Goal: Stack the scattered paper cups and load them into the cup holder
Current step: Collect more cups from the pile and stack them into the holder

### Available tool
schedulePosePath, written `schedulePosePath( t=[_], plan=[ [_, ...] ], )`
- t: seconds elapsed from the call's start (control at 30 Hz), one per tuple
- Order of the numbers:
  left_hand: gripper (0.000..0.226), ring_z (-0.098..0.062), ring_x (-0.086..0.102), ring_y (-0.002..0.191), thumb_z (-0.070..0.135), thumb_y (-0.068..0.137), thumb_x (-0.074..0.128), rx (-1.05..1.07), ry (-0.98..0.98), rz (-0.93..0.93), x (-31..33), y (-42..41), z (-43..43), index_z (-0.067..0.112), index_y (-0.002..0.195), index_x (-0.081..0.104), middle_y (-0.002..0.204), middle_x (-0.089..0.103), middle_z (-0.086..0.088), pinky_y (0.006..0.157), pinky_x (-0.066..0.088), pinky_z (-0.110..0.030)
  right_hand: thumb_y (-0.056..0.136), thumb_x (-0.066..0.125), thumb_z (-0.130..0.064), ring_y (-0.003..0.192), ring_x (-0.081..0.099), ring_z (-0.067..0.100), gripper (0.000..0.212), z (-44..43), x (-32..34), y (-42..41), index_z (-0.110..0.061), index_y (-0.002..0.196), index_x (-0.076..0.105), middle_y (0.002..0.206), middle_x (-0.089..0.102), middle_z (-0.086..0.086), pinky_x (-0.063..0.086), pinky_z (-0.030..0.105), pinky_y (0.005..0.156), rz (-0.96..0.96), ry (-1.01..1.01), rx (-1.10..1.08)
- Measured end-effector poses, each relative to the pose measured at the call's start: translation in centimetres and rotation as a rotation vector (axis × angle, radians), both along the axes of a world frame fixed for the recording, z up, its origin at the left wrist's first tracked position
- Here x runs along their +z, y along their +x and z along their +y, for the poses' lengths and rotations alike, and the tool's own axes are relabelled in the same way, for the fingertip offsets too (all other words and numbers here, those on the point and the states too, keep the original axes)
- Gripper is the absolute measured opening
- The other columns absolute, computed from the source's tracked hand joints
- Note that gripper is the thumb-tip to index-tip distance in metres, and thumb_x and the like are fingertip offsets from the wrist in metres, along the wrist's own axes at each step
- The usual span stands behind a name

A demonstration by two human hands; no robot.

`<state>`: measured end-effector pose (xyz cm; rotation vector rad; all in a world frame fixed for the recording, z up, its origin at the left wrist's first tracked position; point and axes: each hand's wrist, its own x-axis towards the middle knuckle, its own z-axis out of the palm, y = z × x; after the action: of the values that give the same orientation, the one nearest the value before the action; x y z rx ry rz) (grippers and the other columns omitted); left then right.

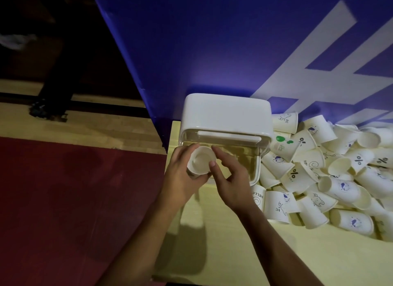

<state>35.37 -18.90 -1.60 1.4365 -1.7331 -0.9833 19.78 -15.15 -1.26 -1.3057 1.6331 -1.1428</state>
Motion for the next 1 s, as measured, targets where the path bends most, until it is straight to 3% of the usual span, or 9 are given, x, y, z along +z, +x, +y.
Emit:
schedulePosePath(
  t=[0.17, 0.27, 0.37, 0.5, 0.83, 1.0],
  plan=[
    [0.076, 0.004, 0.048, 0.115, 0.038, 0.076, 0.089, 0.005, 0.089, -0.06, -1.4, -0.2, -0.5, 0.034, 0.143, 0.054, 0.137, 0.052, 0.015, 0.083, 0.038, -0.003, 0.101, 0.065, -0.025, 0.124, 0.052, -0.015, 0.04, -0.6, -2.1, -0.2, -0.019, 0.14, 0.061, 0.13, 0.057, -0.03, 0.038, 0.008, 0.101, 0.119, 0.016, 0.013],
    [0.078, -0.002, 0.05, 0.122, 0.044, 0.077, 0.087, -0.007, 0.11, -0.112, -2.8, -0.3, -1.0, 0.031, 0.146, 0.052, 0.141, 0.051, 0.013, 0.087, 0.04, -0.01, 0.103, 0.061, -0.032, 0.124, 0.048, -0.018, 0.042, -0.9, -3.6, -0.2, -0.021, 0.143, 0.058, 0.134, 0.057, -0.025, 0.036, 0.008, 0.104, 0.168, 0.067, 0.044],
    [0.081, -0.011, 0.051, 0.129, 0.042, 0.076, 0.088, -0.047, 0.113, -0.171, -4.3, -0.2, -1.4, 0.025, 0.147, 0.052, 0.146, 0.049, 0.007, 0.092, 0.045, -0.021, 0.104, 0.057, -0.035, 0.129, 0.052, -0.001, 0.043, -1.1, -4.9, -0.3, -0.022, 0.145, 0.056, 0.14, 0.06, -0.011, 0.039, 0.018, 0.107, 0.245, 0.112, 0.076],
    [0.09, -0.014, 0.05, 0.135, 0.04, 0.077, 0.088, -0.109, 0.178, -0.187, -5.8, 0.1, -1.6, 0.026, 0.154, 0.043, 0.152, 0.047, 0.006, 0.103, 0.048, -0.028, 0.105, 0.056, -0.035, 0.129, 0.056, 0.015, 0.045, -0.9, -5.9, -0.4, -0.021, 0.148, 0.053, 0.142, 0.062, 0.001, 0.037, 0.016, 0.1, 0.325, 0.177, 0.079],
    [0.093, -0.014, 0.046, 0.141, 0.035, 0.077, 0.089, -0.096, 0.263, -0.185, -6.1, -0.1, -2.3, 0.029, 0.156, 0.04, 0.156, 0.045, 0.006, 0.104, 0.038, -0.021, 0.107, 0.048, -0.044, 0.126, 0.059, 0.021, 0.049, -1.2, -6.3, -0.4, -0.029, 0.154, 0.044, 0.139, 0.064, 0.002, 0.048, 0.029, 0.096, 0.334, 0.243, 0.088],
    [0.111, -0.013, 0.044, 0.139, 0.047, 0.068, 0.093, -0.06, 0.261, -0.157, -3.8, 0.3, -1.0, 0.036, 0.159, 0.029, 0.154, 0.045, 0.006, 0.104, 0.047, -0.034, 0.103, 0.048, -0.053, 0.131, 0.056, 0.011, 0.059, -0.1, -4.4, -1.0, -0.033, 0.158, 0.037, 0.143, 0.061, -0.002, 0.045, 0.028, 0.105, 0.213, 0.293, -0.012]
  ],
)
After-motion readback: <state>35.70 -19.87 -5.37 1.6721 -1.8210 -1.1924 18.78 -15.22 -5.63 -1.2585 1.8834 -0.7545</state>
